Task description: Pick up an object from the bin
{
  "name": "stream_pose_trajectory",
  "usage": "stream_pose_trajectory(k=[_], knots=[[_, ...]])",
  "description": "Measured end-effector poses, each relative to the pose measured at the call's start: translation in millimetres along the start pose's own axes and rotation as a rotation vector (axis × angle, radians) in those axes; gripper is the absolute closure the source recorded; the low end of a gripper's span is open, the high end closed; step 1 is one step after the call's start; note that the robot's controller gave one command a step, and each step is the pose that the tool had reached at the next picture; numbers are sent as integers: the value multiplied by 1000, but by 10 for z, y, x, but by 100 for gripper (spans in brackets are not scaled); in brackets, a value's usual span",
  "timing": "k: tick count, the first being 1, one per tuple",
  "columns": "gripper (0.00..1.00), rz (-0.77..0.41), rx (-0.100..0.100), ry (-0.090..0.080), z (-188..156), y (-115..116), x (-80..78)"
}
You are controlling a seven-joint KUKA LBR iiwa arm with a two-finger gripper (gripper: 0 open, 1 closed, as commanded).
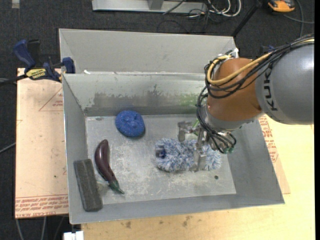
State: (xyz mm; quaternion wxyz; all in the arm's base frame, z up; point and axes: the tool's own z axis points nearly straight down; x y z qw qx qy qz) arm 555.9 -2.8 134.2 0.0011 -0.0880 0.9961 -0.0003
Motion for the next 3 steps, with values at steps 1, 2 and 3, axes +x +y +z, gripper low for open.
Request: stream_pose_trajectory(k=[1, 2, 3], knots=[[100, -264, -2, -1, 422, 336, -234], [100, -263, -3, -1, 423, 334, -234], [100, -263, -3, 0, 423, 334, -234]])
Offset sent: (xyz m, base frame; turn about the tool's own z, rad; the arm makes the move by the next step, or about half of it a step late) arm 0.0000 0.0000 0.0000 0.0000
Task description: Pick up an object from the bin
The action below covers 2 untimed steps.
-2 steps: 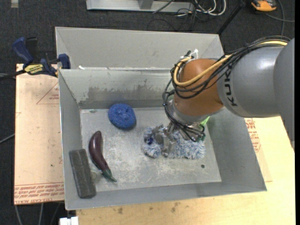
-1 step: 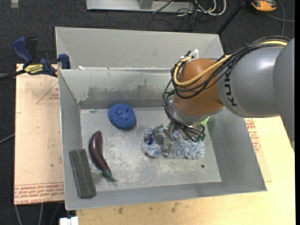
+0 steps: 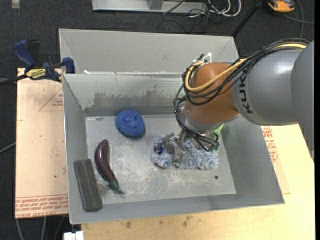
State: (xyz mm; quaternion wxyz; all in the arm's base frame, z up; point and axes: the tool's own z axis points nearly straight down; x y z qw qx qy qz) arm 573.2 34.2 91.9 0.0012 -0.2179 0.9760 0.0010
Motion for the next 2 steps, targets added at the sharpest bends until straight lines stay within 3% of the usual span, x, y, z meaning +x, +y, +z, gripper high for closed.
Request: stream_pose_trajectory(k=[2], knots=[[100, 0, 0, 0, 0, 0, 0]])
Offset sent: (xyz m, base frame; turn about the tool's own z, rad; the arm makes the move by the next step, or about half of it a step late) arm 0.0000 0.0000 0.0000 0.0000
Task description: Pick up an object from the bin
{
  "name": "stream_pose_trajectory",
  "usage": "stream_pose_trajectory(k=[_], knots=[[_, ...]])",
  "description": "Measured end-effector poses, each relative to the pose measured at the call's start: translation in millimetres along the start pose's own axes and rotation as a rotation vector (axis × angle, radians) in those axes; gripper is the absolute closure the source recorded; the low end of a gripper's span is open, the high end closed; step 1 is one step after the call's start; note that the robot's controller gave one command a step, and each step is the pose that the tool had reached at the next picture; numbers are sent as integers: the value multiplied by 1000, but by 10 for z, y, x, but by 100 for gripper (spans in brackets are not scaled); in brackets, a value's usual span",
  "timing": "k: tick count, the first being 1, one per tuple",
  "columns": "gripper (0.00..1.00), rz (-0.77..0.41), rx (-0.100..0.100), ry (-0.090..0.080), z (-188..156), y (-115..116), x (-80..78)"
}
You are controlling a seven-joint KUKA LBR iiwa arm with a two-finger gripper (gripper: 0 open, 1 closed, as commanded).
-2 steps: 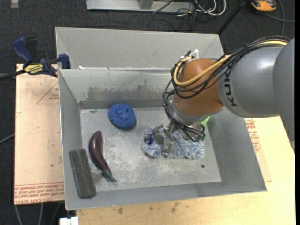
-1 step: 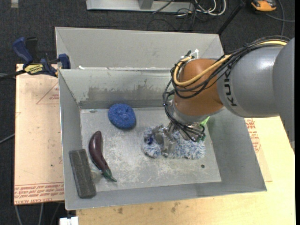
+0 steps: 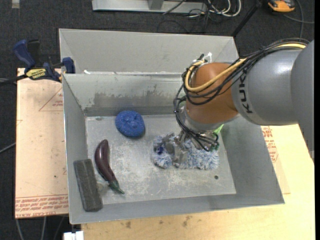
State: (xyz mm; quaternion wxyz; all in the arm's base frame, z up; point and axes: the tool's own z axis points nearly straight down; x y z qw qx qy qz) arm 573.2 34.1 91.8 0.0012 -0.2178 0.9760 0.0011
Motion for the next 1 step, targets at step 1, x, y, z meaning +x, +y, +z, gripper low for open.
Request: stream_pose_trajectory(k=[1], knots=[[100, 0, 0, 0, 0, 0, 0]])
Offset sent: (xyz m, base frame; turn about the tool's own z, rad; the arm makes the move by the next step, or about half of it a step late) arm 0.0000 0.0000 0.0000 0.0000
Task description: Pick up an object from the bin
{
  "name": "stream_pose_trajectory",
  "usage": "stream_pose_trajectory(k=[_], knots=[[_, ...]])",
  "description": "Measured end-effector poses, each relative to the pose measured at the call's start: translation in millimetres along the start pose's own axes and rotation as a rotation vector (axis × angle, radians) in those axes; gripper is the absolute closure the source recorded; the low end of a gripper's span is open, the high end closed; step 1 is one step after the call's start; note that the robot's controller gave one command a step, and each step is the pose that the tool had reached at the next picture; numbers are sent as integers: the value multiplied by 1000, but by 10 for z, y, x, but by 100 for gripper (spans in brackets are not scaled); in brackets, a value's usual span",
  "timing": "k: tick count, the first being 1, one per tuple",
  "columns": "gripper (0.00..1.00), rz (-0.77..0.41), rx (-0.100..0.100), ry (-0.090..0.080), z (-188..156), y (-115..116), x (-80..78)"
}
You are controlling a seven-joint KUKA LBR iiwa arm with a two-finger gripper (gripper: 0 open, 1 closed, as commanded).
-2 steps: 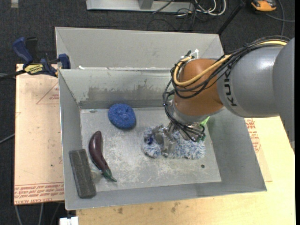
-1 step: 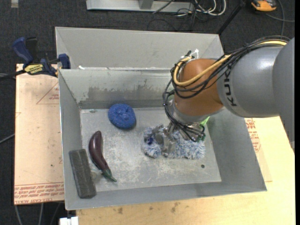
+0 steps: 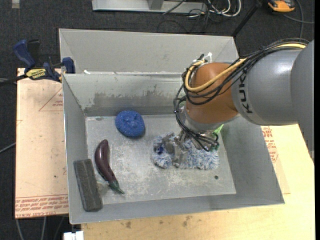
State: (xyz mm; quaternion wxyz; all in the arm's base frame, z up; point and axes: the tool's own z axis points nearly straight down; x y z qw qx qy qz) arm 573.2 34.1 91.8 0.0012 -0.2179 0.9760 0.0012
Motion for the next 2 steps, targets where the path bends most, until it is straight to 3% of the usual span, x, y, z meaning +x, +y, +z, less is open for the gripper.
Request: stream_pose_trajectory(k=[1, 2], knots=[[100, 0, 0, 0, 0, 0, 0], [100, 13, 1, 1, -1998, -144, -200]])
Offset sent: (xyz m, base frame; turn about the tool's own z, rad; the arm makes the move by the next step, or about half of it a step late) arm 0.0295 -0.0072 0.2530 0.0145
